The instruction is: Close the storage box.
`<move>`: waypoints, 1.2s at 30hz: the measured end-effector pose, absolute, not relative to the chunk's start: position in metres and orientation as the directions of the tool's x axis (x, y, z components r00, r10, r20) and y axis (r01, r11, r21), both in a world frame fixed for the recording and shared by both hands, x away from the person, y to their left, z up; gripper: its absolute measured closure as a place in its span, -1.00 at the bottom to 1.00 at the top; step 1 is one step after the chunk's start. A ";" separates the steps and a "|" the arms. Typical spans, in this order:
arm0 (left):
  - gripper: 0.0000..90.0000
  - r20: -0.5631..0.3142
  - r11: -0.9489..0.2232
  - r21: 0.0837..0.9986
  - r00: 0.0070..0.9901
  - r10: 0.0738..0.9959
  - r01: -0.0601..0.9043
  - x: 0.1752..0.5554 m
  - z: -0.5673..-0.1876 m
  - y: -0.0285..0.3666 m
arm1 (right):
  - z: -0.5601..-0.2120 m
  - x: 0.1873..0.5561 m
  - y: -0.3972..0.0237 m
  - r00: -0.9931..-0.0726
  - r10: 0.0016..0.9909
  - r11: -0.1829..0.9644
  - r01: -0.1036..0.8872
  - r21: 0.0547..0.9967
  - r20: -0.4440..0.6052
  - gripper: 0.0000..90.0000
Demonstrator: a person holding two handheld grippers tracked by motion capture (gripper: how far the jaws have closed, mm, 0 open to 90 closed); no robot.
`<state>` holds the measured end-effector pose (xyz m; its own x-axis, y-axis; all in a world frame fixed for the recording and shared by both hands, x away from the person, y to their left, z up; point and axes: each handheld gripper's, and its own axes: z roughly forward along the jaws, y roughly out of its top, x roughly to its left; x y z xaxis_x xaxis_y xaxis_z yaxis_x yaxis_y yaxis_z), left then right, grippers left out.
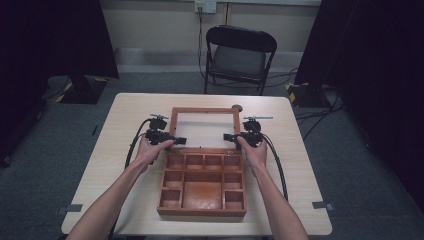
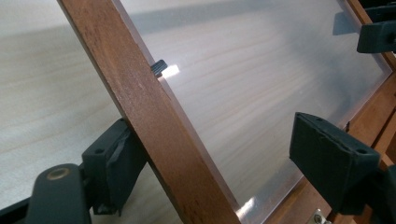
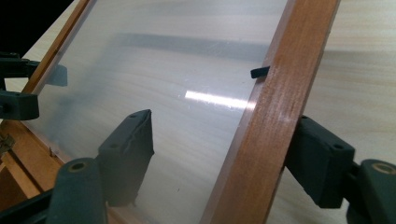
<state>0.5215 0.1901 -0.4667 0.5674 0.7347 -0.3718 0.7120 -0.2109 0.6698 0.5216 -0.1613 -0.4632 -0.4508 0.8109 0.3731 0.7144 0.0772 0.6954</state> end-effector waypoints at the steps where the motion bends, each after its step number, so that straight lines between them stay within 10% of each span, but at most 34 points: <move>1: -0.56 -0.365 -0.209 0.674 0.566 0.739 0.708 0.521 -0.466 0.190 | -0.462 0.521 -0.162 -0.456 0.810 0.081 0.709 0.701 0.368 -0.36; 36: 0.06 -0.281 -0.190 0.776 0.599 0.750 0.601 0.500 -0.432 0.203 | -0.425 0.498 -0.174 -0.493 0.797 0.057 0.637 0.769 0.349 0.05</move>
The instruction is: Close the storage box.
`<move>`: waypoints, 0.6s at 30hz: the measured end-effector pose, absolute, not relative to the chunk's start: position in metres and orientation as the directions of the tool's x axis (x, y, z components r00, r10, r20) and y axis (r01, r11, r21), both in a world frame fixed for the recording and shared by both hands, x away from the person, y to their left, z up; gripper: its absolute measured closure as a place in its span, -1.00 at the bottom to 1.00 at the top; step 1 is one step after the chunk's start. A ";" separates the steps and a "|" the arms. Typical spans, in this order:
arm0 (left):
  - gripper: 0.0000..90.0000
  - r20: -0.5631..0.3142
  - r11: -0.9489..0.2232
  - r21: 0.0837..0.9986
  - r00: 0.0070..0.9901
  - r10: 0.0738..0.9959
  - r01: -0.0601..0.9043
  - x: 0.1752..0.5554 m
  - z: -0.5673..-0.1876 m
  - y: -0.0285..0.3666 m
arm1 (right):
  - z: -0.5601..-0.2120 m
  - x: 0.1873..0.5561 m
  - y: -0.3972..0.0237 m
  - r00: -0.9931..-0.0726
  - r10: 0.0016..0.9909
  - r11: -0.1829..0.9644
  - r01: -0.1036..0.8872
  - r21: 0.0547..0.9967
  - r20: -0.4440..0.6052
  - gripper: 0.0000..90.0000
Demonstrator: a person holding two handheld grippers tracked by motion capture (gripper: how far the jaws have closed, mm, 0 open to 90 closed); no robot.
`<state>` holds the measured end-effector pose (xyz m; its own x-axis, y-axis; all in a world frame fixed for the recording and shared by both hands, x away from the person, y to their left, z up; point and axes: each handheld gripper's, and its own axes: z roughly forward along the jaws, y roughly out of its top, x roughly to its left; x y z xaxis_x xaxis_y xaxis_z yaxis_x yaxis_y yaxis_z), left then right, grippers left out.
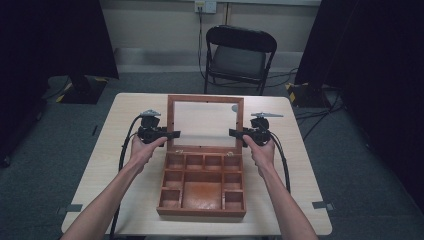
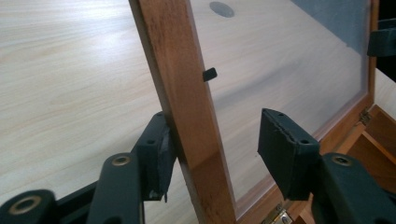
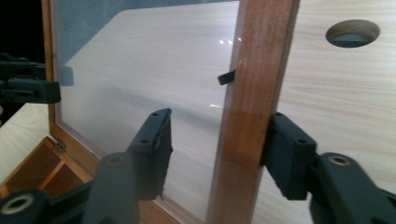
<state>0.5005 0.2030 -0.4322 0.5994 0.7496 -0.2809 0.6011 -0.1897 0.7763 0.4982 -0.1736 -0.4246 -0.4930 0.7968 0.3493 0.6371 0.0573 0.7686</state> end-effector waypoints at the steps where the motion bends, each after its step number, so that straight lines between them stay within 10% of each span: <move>1: 0.06 -0.280 -0.183 0.778 0.593 0.755 0.601 0.500 -0.431 0.203 | -0.424 0.498 -0.174 -0.492 0.797 0.055 0.638 0.768 0.352 0.06; 18: 0.20 -0.282 -0.167 0.805 0.615 0.737 0.570 0.491 -0.425 0.208 | -0.418 0.488 -0.180 -0.498 0.791 0.042 0.622 0.782 0.354 0.31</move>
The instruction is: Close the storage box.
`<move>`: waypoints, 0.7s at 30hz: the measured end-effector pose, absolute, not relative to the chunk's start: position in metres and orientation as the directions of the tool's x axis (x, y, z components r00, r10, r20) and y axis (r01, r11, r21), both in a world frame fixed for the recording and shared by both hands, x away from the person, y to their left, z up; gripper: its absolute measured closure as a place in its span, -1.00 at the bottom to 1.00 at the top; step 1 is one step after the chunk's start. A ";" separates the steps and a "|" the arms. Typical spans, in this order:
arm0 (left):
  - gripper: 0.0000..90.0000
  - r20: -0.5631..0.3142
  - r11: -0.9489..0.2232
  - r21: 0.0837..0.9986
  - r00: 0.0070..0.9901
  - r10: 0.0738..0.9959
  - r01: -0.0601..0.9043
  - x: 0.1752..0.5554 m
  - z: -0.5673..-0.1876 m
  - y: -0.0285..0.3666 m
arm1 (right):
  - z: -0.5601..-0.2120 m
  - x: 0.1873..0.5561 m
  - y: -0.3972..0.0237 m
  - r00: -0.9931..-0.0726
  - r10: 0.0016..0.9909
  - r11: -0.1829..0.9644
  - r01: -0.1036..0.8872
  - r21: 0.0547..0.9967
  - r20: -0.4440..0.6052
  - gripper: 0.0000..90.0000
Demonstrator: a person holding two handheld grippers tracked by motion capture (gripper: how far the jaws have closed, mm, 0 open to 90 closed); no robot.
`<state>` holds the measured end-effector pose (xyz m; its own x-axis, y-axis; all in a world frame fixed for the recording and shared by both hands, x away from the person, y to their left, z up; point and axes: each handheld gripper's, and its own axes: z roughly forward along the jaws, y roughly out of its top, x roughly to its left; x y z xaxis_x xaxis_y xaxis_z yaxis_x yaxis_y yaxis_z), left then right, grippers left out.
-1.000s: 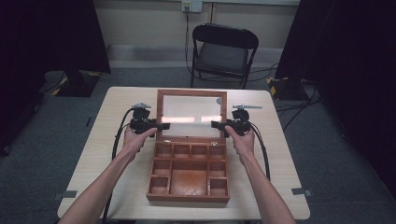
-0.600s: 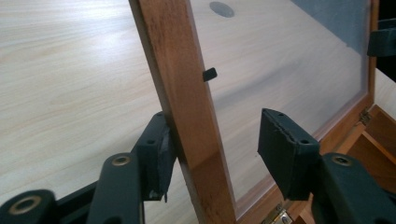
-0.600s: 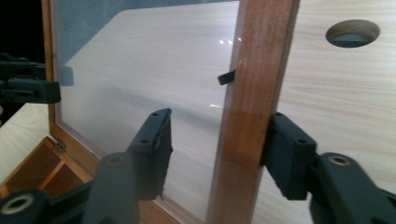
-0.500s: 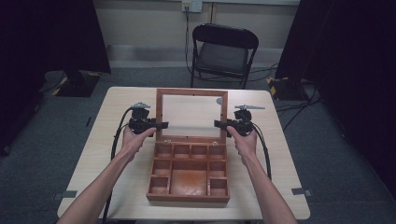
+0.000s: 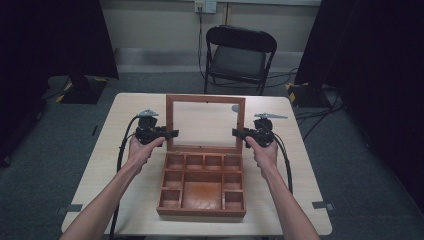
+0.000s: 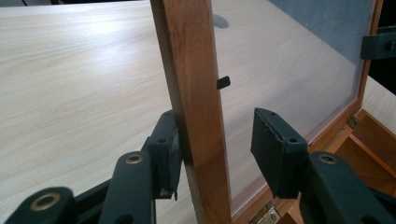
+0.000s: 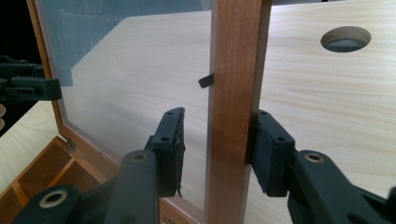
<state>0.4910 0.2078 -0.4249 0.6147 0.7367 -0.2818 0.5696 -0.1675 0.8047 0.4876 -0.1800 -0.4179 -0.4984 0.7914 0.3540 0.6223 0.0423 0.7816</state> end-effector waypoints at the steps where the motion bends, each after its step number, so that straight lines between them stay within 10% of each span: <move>1: 0.20 -0.279 -0.174 0.808 0.625 0.729 0.563 0.489 -0.423 0.209 | -0.416 0.485 -0.180 -0.509 0.789 0.053 0.615 0.787 0.345 0.31; 21: 0.32 -0.271 -0.171 0.832 0.656 0.705 0.527 0.475 -0.417 0.215 | -0.404 0.470 -0.182 -0.556 0.753 0.070 0.600 0.797 0.352 0.02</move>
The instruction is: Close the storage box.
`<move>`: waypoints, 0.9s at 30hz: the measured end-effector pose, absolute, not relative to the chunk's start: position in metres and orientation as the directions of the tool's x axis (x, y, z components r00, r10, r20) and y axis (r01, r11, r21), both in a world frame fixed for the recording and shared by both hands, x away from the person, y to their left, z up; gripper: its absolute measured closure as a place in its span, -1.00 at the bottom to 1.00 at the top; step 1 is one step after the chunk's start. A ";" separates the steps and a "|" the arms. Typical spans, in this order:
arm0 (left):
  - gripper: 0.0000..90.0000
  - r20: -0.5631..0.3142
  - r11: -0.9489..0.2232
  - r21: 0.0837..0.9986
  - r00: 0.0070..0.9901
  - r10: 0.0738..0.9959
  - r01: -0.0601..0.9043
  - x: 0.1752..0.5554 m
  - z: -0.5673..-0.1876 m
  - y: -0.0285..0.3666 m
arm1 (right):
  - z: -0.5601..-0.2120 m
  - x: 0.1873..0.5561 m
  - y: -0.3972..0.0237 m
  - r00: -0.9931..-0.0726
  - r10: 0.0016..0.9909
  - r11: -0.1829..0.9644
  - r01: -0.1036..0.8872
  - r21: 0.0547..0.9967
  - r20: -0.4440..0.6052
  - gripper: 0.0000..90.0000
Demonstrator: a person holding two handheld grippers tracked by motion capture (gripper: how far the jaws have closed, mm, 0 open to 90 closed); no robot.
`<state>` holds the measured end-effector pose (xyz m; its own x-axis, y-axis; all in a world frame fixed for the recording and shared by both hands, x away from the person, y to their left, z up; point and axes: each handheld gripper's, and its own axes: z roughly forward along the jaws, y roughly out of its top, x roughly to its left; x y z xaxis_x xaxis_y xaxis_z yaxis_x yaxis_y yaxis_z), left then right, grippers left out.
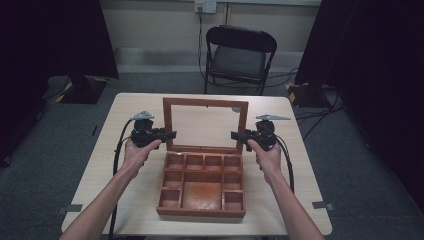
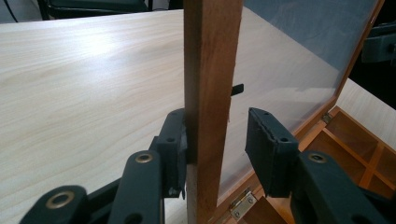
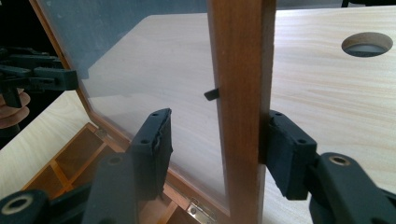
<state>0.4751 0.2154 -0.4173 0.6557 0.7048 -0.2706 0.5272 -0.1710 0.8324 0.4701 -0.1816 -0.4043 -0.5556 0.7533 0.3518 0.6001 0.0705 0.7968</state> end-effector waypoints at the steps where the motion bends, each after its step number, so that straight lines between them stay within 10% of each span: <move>1: 0.32 -0.271 -0.171 0.832 0.656 0.705 0.527 0.475 -0.417 0.215 | -0.404 0.470 -0.182 -0.556 0.753 0.070 0.600 0.797 0.352 0.02; 27: 0.07 -0.273 -0.161 0.852 0.685 0.675 0.498 0.463 -0.402 0.219 | -0.391 0.455 -0.185 -0.575 0.744 0.057 0.562 0.825 0.340 0.17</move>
